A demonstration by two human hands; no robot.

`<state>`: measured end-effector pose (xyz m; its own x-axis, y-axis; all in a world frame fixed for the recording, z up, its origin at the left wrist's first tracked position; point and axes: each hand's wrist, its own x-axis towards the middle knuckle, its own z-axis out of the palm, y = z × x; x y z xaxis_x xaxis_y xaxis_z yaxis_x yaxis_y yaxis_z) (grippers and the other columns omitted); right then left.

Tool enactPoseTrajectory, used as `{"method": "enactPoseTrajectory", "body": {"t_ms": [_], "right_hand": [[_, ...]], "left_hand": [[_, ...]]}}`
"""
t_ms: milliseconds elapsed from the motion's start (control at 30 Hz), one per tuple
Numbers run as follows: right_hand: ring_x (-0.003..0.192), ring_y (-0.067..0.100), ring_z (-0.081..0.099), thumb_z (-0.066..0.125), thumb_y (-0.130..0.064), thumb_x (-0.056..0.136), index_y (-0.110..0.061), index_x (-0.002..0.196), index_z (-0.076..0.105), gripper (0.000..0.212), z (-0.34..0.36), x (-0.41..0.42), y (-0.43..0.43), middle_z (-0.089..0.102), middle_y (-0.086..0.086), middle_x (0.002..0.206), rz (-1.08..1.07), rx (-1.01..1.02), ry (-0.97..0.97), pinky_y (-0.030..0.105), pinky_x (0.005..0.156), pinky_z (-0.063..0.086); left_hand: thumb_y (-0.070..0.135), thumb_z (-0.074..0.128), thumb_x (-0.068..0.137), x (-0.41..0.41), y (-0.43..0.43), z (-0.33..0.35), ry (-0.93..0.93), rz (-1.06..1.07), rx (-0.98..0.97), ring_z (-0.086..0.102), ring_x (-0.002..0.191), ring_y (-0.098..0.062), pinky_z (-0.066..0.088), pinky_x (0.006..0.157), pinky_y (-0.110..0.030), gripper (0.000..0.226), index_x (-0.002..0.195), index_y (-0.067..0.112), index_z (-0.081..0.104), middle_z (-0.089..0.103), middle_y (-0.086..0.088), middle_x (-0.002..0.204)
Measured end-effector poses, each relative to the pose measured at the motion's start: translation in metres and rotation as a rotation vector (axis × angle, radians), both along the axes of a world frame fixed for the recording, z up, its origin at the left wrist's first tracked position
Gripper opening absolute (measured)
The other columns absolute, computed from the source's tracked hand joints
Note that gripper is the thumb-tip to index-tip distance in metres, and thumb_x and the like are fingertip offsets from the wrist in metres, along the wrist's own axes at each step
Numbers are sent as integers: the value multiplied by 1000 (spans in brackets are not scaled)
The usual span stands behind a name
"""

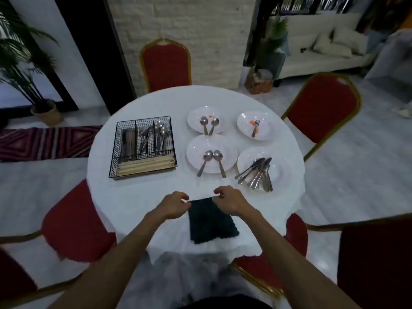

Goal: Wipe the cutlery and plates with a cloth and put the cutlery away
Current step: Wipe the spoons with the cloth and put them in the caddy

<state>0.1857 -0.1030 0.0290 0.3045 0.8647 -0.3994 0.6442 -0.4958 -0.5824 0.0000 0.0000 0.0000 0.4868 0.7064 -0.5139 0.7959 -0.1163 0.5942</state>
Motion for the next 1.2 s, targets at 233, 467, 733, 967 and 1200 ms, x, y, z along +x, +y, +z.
{"method": "enactPoseTrajectory", "body": {"t_ms": [233,467,733,967,1200], "right_hand": [[125,37,47,56,-35,96,-7,130,47,44,-66,-11,-6,48,18,132,-28,-199,-157,49,99,48],[107,30,56,79,-26,81,-9,132,35,70,-98,1,-2,52,13,118,-276,-137,73,36,78,53],[98,34,73,73,0,83,4,112,72,30,-56,65,9,76,21,107,-468,-184,1036,42,90,58],[106,33,72,75,-3,87,-3,121,62,37,-53,90,27,73,20,114,-403,-153,1032,44,94,58],[102,24,74,60,-8,100,-13,119,65,21,-40,119,20,78,6,107,-564,-156,1093,37,87,59]], "left_hand": [[31,65,91,17,-32,-56,57,304,-62,53,60,-19,42,57,-28,39,63,11,44,56,-9,67],[40,77,79,41,-41,-62,22,398,-196,68,89,-27,52,69,-31,40,93,3,69,72,-10,92],[12,77,83,65,-8,-34,-279,525,-385,71,98,-20,59,88,-38,32,114,12,67,74,-6,107],[21,79,84,111,7,-17,-299,466,-402,74,89,-18,59,71,-25,26,107,14,70,76,-5,98],[38,66,91,120,57,-27,-58,682,12,67,91,-25,58,84,-42,27,99,12,64,70,-6,95]]}}
